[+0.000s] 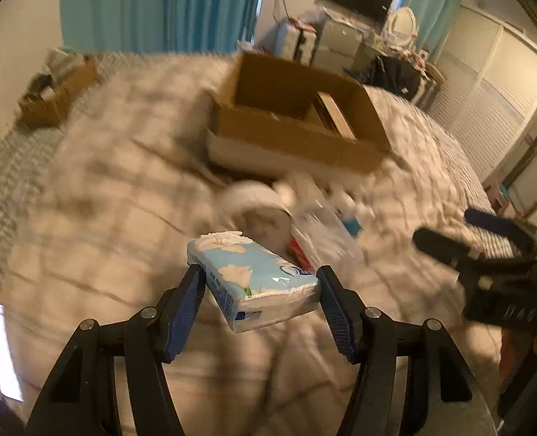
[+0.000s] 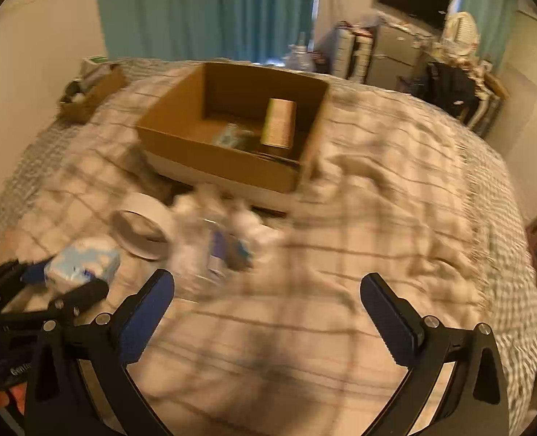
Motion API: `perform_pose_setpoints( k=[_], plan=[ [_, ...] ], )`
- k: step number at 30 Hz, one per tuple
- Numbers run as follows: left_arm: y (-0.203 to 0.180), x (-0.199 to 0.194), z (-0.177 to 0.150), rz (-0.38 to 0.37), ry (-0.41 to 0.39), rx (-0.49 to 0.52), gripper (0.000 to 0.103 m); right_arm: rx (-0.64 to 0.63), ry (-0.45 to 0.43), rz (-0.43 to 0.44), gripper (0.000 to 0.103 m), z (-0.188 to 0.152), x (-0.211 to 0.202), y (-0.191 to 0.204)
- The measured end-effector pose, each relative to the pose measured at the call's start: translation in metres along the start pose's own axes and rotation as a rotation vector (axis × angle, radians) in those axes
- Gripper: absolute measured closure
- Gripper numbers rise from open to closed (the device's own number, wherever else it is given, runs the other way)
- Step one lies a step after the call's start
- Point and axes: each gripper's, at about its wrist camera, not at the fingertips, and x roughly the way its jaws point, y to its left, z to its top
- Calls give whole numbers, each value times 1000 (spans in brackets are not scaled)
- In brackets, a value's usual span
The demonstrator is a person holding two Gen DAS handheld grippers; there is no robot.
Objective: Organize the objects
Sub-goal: 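Grasp the blue-and-white tissue pack with the left gripper while the right gripper grasps the floss jar, then lower the tissue pack and floss jar into the cardboard box and release both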
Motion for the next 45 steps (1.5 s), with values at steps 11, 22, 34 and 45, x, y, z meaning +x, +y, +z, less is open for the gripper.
perform_pose_setpoints(
  k=[11, 22, 34, 45],
  plan=[
    [62, 11, 4, 34, 24, -66, 38, -19, 175, 69, 11, 9, 79, 42],
    [69, 22, 7, -13, 48, -76, 38, -16, 334, 47, 41, -1, 128, 45],
    [49, -9, 8, -34, 10, -54, 38, -31, 137, 50, 42, -4, 36, 40],
    [8, -48, 45, -87, -91, 13, 38, -2, -110, 44, 42, 32, -70, 16]
  ],
)
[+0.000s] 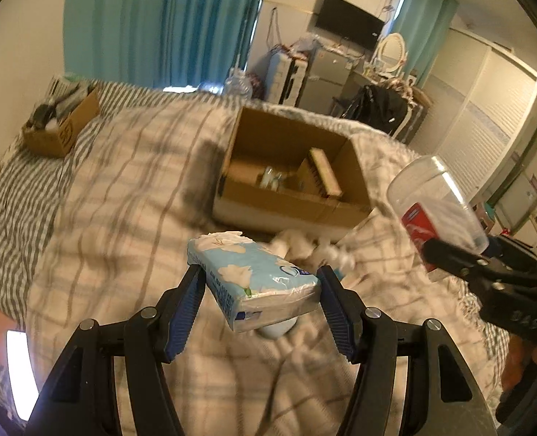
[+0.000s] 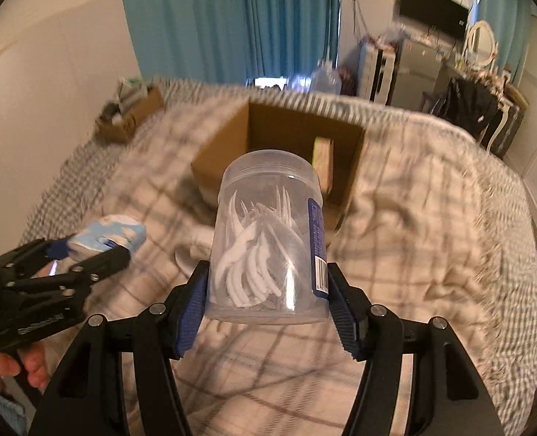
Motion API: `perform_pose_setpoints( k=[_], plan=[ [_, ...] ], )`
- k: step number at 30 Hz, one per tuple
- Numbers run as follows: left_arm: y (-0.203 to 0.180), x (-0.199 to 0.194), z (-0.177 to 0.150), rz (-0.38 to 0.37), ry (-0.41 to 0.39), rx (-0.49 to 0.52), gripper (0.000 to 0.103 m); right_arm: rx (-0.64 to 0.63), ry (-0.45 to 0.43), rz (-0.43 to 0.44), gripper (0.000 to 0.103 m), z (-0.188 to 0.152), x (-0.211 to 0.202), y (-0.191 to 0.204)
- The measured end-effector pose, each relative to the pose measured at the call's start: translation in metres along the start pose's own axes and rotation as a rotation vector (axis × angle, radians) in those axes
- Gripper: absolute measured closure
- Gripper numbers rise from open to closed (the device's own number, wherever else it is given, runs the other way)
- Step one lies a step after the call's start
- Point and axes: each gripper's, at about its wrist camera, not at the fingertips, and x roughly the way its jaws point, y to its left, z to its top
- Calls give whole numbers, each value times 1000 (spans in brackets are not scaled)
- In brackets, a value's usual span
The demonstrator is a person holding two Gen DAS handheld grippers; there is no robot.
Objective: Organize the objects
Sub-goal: 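Lower the tissue pack and floss jar into the cardboard box and release both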
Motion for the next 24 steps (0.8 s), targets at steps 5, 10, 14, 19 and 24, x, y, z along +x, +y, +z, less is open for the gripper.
perform_pose_setpoints(
  k=[5, 10, 14, 19, 24],
  plan=[
    [-22, 5, 41, 7, -48, 67, 38, -4, -88, -1, 42, 35, -18, -16],
    [-34, 30, 84, -3, -76, 105, 38, 7, -139, 23, 42, 79, -10, -32],
    [-38, 69, 112, -22, -69, 128, 38, 29, -128, 39, 42, 108, 24, -41],
    [-34, 127, 125, -38, -19, 144, 38, 45, -48, 74, 42, 124, 94, -48],
    [-25, 171, 117, -50, 39, 137, 38, 102, 6, 111, 42, 123, 154, -62]
  ],
)
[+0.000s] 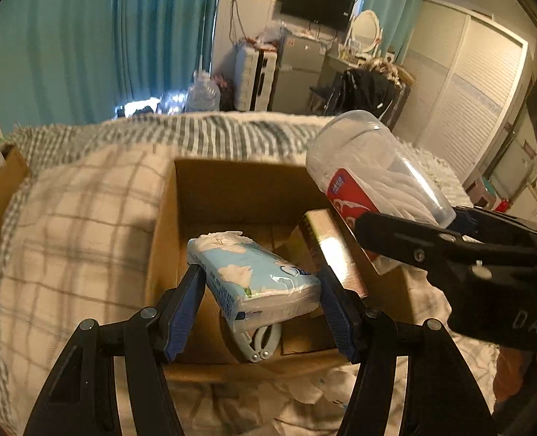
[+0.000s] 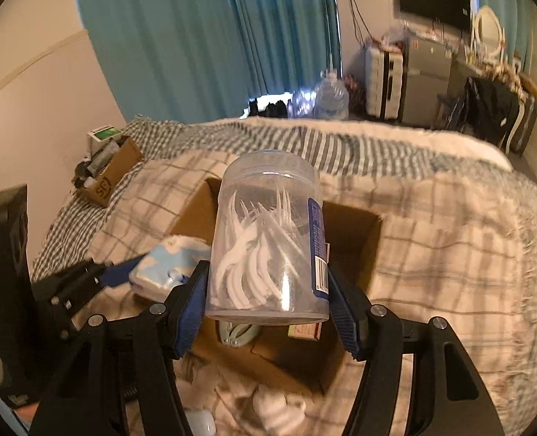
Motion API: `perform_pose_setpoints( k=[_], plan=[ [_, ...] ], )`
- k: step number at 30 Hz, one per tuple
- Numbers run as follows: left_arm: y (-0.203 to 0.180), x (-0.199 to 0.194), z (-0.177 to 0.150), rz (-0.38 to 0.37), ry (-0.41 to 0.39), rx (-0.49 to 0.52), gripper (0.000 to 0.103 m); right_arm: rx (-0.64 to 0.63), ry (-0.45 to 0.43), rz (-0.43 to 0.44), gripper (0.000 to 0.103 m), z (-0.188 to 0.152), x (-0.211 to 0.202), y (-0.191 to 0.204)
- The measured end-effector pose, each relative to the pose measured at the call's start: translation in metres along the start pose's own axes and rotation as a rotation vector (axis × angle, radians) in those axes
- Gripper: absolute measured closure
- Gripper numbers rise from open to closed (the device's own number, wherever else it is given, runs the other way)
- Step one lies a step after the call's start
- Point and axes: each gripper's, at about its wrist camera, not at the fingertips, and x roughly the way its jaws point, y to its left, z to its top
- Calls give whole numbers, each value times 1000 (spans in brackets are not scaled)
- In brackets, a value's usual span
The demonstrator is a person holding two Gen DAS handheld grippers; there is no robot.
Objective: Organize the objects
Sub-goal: 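Lower the tissue pack and floss jar into the cardboard box and release both, then grasp the white tape roll with the left gripper while the right gripper grasps the rabbit figurine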
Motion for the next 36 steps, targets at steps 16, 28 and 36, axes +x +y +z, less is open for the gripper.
perform_pose_setpoints(
  k=[16, 28, 36],
  plan=[
    [-2, -32, -20, -4, -10, -9, 3, 58, -96, -38, 20, -10, -44, -13],
    [8, -154, -47, 67, -134, -115, 2, -2, -171, -153, 19, -50, -174, 11],
    [-1, -177, -91, 143, -181, -139, 0, -25, -195, -196, 17, -92, -197, 21]
  ],
)
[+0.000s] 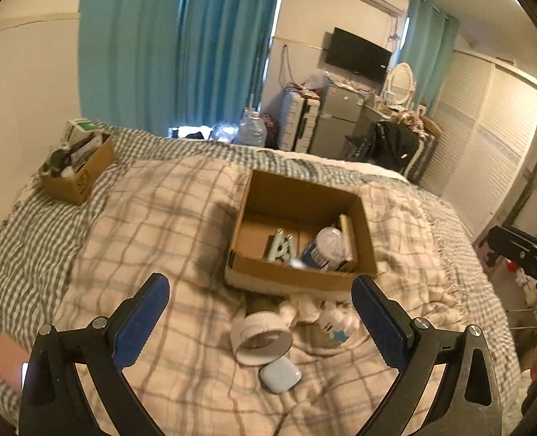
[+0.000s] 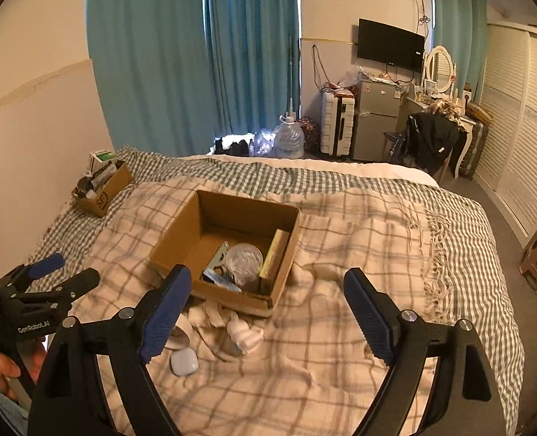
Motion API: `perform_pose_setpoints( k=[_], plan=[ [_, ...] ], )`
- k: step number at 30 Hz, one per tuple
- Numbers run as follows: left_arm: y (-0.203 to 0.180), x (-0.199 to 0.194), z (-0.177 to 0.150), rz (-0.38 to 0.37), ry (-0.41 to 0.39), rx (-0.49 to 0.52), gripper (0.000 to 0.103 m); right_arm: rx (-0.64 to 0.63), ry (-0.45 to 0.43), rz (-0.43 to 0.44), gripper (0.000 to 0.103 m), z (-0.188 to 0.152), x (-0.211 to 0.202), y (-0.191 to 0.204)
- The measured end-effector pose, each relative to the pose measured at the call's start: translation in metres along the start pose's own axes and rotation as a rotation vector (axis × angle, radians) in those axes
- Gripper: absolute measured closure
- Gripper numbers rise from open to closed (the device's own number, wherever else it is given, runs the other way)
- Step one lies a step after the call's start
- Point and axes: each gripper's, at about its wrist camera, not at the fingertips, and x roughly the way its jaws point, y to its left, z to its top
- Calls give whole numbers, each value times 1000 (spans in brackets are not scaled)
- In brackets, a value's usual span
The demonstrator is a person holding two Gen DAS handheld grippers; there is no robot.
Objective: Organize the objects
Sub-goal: 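Grasp the white tape roll with the left gripper while the right gripper grasps the rabbit figurine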
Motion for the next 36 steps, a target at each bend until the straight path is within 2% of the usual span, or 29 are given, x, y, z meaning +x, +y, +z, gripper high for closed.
perform_pose_setpoints(
  k=[5, 11, 17, 19, 22, 24, 28, 29, 32, 34, 35, 36],
  plan=[
    [3, 24, -33, 26, 55, -4, 0, 36, 73, 22, 17, -34, 38, -3],
    [8, 71, -67, 63, 160, -13, 0, 4, 194, -9, 17, -61, 99, 0],
    [4, 105, -79, 79, 224, 31, 0, 4, 258, 2, 17, -76, 150, 1],
    [5, 117, -86, 63, 255, 32, 0, 8, 309, 13, 17, -87, 172, 3],
    [10, 132, -95, 58, 315, 15, 8, 5, 392, 38, 17, -103, 194, 7],
    [13, 140, -97, 56, 345, 2, 16, 2, 405, 45, 17, -104, 199, 8],
    [11, 146, -97, 52, 337, 12, 23, -10, 419, 49, 17, -107, 208, 12],
    [9, 148, -97, 53, 331, 22, 28, -17, 433, 48, 19, -108, 212, 14],
    [6, 154, -96, 93, 338, 41, 42, -35, 471, 40, 35, -112, 224, 18],
    [7, 157, -98, 89, 352, 40, 54, -39, 487, 48, 39, -114, 228, 20],
    [8, 157, -98, 88, 355, 35, 63, -38, 493, 54, 45, -115, 230, 20],
    [9, 158, -97, 86, 353, 30, 67, -34, 496, 66, 48, -115, 231, 19]
  ],
)
